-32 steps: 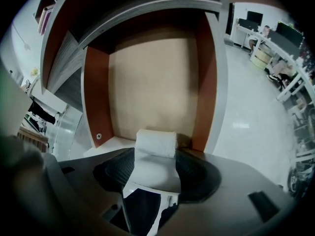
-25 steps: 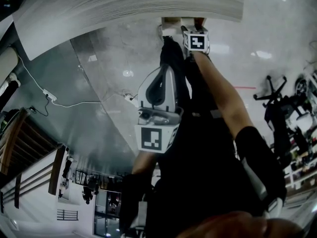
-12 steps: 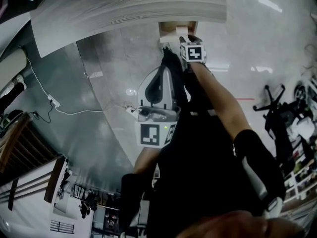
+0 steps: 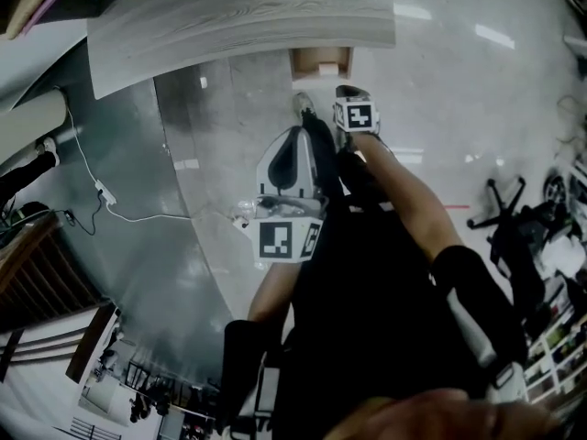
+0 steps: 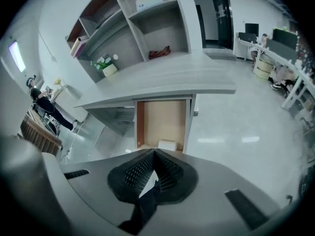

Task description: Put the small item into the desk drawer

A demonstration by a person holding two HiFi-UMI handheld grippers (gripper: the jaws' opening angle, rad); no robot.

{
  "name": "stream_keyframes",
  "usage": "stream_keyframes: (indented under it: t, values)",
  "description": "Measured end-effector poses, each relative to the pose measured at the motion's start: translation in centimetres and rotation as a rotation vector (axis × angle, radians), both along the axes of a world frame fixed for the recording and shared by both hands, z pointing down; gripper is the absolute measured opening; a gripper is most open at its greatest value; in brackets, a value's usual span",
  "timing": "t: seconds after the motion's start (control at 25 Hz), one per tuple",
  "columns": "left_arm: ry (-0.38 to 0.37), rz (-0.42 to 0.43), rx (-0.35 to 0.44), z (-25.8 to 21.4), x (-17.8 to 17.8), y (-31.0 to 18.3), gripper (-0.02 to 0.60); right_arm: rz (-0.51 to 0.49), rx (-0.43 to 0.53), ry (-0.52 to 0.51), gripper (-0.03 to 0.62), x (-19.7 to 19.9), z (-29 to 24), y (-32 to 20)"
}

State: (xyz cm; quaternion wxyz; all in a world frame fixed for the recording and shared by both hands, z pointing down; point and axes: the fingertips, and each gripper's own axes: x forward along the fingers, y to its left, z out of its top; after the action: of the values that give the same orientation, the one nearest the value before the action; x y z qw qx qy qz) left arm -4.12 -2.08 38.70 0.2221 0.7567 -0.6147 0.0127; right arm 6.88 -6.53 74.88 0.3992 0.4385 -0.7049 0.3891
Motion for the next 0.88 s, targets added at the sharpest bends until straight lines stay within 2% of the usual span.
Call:
stream_keyframes:
  t: [0.48, 0.88]
  values:
    - [-0.064, -0.054, 0.024, -3.0, 2.8, 6.2, -0.002, -0.064, 0.182, -0.121, 0.0, 1.6, -10.9, 1.8]
    - [-0.052, -0.055, 0.054, -5.6, 2.9, 7.4, -0.002, -0.087, 0.349, -0.231, 0.0, 2.4, -20.9, 3.9]
